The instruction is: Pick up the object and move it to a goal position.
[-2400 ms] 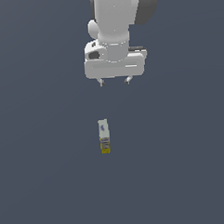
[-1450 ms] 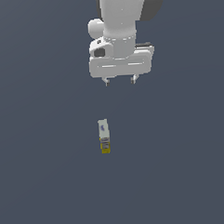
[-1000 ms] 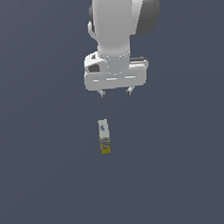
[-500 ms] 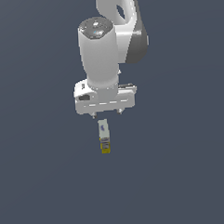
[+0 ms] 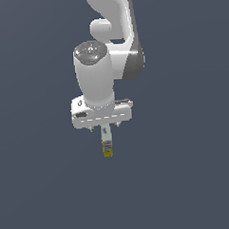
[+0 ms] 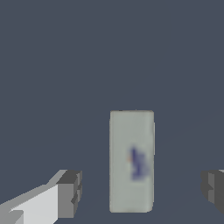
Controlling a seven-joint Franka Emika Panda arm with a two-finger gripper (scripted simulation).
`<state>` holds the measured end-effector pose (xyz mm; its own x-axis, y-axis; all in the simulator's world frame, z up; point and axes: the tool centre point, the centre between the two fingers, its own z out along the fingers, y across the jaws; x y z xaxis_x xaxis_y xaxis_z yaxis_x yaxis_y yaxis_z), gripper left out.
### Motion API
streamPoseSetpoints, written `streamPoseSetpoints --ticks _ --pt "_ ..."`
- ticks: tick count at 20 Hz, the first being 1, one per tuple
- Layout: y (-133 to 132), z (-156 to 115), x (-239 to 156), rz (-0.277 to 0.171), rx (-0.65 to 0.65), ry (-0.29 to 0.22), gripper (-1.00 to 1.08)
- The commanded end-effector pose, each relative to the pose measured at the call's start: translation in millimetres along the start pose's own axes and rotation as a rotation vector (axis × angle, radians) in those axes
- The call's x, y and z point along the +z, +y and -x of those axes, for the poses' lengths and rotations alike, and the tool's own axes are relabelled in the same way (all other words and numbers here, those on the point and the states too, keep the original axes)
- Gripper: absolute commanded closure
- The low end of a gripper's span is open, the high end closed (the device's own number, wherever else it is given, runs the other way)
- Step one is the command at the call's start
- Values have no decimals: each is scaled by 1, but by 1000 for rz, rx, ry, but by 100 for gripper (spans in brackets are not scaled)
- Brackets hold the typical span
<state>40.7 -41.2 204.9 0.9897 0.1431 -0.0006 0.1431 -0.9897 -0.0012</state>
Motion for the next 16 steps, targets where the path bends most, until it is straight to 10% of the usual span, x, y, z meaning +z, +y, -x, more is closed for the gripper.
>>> streamPoseSetpoints --ticks 1,16 --pt "2 -2 3 1 -4 1 -92" --pt "2 0 47 1 -4 0 -92"
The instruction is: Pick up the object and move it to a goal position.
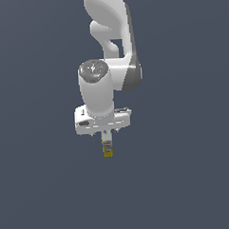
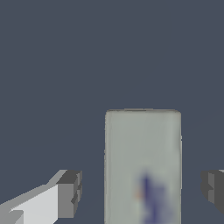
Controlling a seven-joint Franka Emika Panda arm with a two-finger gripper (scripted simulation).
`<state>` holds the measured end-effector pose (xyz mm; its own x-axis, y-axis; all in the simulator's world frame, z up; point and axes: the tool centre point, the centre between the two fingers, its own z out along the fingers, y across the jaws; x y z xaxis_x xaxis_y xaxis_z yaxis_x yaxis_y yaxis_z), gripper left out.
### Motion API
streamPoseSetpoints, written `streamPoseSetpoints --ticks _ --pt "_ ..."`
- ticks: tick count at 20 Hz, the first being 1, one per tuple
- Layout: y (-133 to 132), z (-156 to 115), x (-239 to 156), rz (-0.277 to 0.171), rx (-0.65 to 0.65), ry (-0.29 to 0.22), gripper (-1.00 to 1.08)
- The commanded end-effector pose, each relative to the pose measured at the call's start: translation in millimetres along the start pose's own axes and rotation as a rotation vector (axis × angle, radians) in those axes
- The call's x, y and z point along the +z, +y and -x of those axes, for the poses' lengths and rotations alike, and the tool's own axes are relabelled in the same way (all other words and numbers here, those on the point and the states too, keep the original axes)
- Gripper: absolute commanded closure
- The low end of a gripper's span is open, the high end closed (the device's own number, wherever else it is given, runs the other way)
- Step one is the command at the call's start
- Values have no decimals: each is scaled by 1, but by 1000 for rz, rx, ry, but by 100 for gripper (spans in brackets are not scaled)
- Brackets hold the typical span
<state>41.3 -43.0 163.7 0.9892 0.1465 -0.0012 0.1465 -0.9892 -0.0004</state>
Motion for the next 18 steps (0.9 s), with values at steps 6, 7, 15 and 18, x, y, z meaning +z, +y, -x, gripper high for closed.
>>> streamPoseSetpoints --ticks 6,7,15,18 --pt "0 -2 12 0 -1 1 -92" --pt "0 -2 12 0 -1 1 108" --pt "0 -2 12 0 -1 1 108" --pt "0 -1 11 0 -1 1 108"
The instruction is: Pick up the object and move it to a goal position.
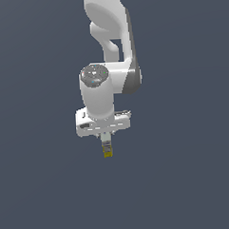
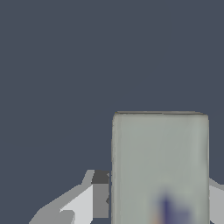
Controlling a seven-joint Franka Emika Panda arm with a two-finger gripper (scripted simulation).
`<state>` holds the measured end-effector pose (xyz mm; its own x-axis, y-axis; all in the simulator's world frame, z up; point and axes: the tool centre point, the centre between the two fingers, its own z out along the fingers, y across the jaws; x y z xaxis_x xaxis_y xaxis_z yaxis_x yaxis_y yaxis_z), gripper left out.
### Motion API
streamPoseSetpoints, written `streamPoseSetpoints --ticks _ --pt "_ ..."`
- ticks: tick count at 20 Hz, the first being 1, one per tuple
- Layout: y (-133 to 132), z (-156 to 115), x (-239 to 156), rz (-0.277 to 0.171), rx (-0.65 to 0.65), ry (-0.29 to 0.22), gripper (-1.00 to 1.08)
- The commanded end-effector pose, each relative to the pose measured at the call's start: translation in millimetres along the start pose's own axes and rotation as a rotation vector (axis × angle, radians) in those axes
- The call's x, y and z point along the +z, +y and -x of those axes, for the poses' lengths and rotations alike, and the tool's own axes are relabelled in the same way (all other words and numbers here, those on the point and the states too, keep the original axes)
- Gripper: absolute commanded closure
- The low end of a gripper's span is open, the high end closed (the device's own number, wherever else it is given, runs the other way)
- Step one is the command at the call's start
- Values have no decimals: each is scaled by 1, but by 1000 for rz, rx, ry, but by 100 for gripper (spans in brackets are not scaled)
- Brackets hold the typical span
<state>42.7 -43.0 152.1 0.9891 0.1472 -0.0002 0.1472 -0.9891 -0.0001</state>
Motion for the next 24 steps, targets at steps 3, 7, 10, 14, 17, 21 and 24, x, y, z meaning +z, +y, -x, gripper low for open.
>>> streamPoseSetpoints --ticks 3,7,10,14,17,21,24 --pt "-2 1 -5 0 0 0 108" --pt "-9 3 -19 0 0 0 108" --pt "-17 5 -38 0 0 0 108" --pt "-33 10 -71 1 0 0 108" --pt "-46 14 -101 1 0 0 108" --pt "-63 18 -138 1 0 0 108" --pt "-73 20 -160 1 0 0 108"
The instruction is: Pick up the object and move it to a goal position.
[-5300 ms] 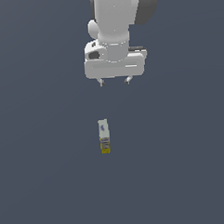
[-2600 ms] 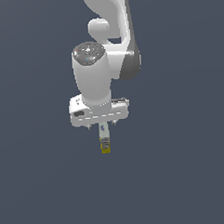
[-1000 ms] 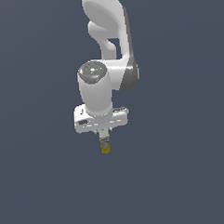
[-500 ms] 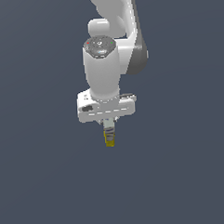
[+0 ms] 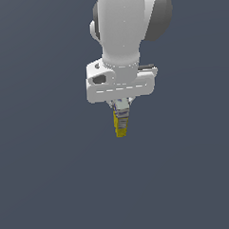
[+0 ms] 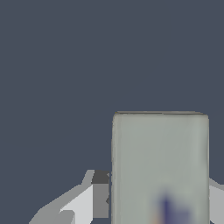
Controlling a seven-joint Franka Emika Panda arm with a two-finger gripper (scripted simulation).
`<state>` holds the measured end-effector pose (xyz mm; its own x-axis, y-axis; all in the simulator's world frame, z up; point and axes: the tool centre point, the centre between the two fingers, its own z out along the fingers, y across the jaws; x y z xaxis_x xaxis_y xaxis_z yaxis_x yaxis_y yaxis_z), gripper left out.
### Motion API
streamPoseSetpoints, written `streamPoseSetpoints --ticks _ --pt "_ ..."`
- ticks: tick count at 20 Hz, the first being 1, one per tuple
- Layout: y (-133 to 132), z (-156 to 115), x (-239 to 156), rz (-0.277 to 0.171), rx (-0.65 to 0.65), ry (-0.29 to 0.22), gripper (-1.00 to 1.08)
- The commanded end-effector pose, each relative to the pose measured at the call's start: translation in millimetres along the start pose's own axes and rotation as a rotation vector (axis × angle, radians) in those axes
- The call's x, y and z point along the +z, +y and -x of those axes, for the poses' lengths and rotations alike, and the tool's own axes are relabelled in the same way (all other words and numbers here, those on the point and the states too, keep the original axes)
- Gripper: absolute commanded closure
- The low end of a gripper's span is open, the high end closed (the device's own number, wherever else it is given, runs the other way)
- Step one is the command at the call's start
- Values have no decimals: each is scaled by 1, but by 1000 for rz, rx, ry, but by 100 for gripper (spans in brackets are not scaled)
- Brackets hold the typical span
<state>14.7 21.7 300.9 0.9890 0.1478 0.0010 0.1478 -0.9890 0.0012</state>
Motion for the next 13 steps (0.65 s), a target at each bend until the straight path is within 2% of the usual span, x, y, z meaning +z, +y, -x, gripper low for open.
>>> streamPoseSetpoints --ticks 1,7,13 --pt "-8 2 -18 0 1 -1 108" --pt "-18 3 -41 -1 1 -1 108" --pt "-19 2 -43 -1 1 -1 108"
